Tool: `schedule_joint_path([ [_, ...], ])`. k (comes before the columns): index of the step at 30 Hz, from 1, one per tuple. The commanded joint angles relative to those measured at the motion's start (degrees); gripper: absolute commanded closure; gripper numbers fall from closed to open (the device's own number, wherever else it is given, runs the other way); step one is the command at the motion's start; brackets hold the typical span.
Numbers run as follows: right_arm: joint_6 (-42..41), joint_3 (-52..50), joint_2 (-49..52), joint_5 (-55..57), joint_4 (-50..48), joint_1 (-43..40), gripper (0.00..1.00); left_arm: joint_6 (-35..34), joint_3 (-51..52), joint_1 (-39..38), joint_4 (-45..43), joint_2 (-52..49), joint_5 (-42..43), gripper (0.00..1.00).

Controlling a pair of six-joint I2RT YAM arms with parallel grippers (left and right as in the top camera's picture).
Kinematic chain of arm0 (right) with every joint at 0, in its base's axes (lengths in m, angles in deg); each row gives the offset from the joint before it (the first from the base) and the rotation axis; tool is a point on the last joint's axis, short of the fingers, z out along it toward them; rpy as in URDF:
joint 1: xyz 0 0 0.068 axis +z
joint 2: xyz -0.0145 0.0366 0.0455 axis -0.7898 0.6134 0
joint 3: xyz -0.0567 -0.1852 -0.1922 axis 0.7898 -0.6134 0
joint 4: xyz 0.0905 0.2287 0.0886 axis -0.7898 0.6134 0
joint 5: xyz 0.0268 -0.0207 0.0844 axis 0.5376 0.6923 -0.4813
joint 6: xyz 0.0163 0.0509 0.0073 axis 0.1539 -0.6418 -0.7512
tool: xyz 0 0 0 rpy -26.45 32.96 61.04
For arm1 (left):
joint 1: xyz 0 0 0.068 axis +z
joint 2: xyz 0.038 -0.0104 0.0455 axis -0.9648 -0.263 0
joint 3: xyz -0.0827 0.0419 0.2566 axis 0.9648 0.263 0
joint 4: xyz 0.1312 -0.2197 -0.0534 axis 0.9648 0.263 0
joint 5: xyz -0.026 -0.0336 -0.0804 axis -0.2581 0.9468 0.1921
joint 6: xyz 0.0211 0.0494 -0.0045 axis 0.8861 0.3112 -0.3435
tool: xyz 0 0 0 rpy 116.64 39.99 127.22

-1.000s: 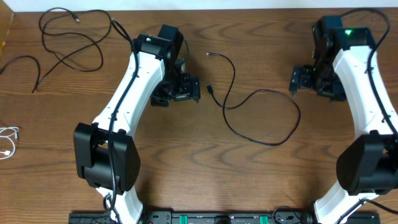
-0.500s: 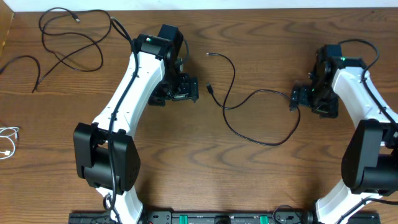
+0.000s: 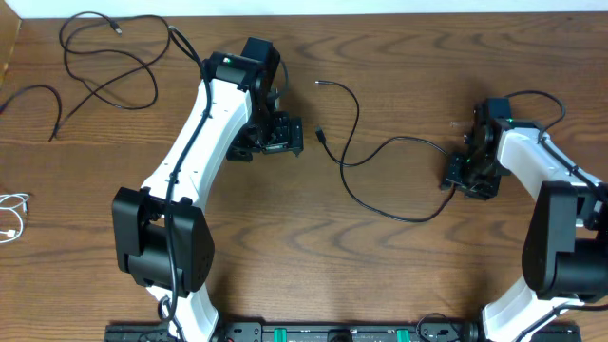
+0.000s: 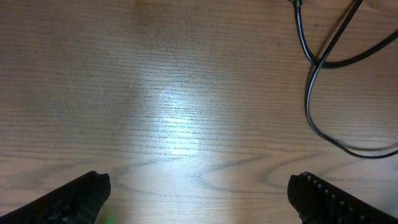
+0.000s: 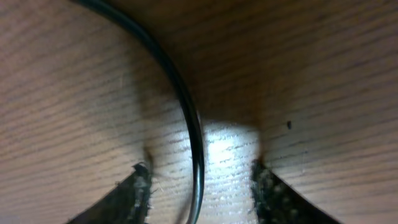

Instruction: Untangle cables

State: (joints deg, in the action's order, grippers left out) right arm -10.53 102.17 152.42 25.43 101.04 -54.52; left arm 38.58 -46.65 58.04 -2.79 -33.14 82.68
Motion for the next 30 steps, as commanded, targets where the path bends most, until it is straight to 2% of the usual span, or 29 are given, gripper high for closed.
schedule_joint_path([
  [1, -2.51, -4.39, 1.33, -1.81, -2.89, 1.77, 0.56, 0.94, 0.13, 0.02, 0.22, -0.22, -0.61, 0.04],
  [3, -4.2, -5.53, 1.33, -0.92, -4.24, 2.58, 0.62, 0.94, 0.13, 0.02, 0.22, -0.22, -0.61, 0.04],
  [4, -5.7, -6.25, 1.33, -0.13, -4.98, 3.39, 0.71, 0.94, 0.13, 0.02, 0.22, -0.22, -0.61, 0.04],
  [8, -6.75, -7.1, 1.33, 0.11, -5.75, 6.01, 0.92, 0.94, 0.13, 0.02, 0.22, -0.22, -0.61, 0.04],
  [10, -7.98, -7.04, 1.33, 0.09, -5.75, 7.06, 0.99, 0.94, 0.13, 0.02, 0.22, -0.22, -0.61, 0.04],
  [16, -10.16, -5.27, 1.03, -0.39, -4.52, 8.68, 0.99, 0.94, 0.13, 0.02, 0.22, -0.22, -0.61, 0.04],
  [20, -10.08, -0.31, -0.57, -3.78, -0.09, 8.59, 0.99, 0.94, 0.13, 0.02, 0.22, -0.22, -0.61, 0.04],
  [23, -7.93, 5.64, -2.99, -9.68, 3.5, 8.57, 0.99, 0.94, 0.13, 0.02, 0.22, -0.22, -0.61, 0.04],
  [26, -2.89, 11.08, -5.6, -20.85, 5.03, 8.68, 0.99, 0.94, 0.13, 0.02, 0.22, -0.22, -0.61, 0.04],
  [30, -2.4, 15.19, -9.11, -30.6, 4.94, 9.97, 0.99, 0.94, 0.13, 0.02, 0.22, -0.22, -0.61, 0.04],
])
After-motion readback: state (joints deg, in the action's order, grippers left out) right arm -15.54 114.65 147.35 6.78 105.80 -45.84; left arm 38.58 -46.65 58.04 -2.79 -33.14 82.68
